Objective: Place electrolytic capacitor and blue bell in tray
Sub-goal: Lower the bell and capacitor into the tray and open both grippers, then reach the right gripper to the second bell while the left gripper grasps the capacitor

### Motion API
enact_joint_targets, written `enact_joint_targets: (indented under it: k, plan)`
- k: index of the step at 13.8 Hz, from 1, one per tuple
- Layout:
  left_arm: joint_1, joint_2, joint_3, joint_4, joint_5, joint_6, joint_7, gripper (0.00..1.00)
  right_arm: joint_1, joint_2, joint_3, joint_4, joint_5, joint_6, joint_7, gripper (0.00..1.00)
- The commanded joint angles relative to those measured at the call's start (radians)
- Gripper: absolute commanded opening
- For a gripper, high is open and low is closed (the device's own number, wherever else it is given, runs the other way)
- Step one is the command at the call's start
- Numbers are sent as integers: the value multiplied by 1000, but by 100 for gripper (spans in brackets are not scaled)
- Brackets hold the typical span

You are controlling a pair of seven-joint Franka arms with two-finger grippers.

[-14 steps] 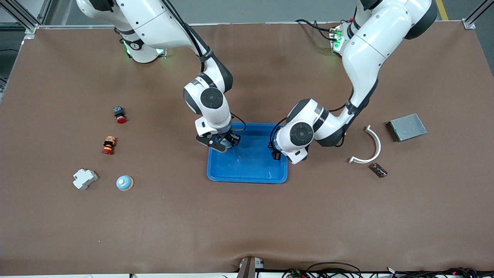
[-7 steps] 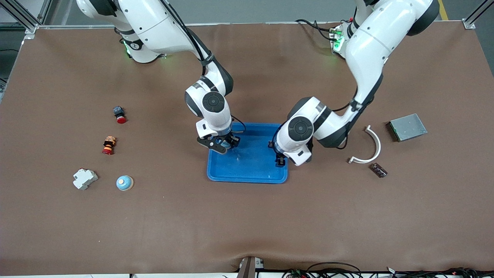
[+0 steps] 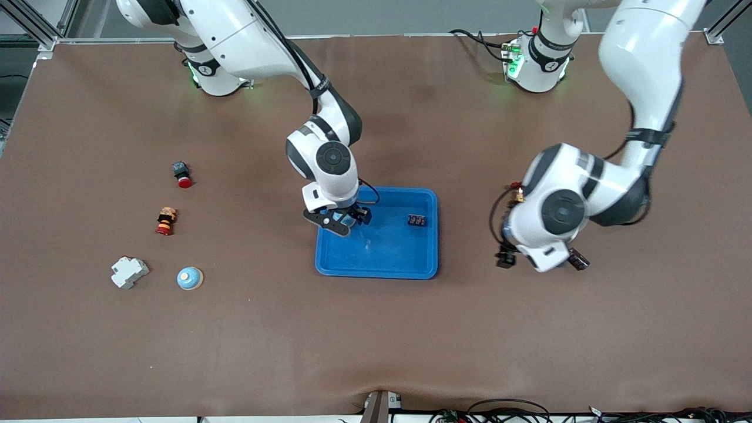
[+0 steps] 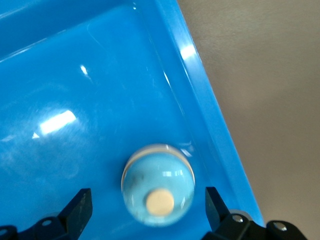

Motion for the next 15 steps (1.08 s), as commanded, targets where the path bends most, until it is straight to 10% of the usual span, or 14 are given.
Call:
enact_joint_targets:
  k: [1, 8, 10, 15]
  plan:
    - [121, 3, -4, -40, 100, -11, 261, 100, 5, 4, -4, 106, 3, -133, 1, 100]
    - [248, 143, 5, -40, 213, 159, 414, 92, -276, -59, -15, 124, -4, -167, -583, 100]
    - [245, 161, 20, -45, 226, 187, 422, 72, -345, -70, -17, 132, -12, -163, -706, 100]
    - [252, 181, 20, -70, 303, 196, 417, 59, -517, -72, -15, 108, -9, -114, -971, 100]
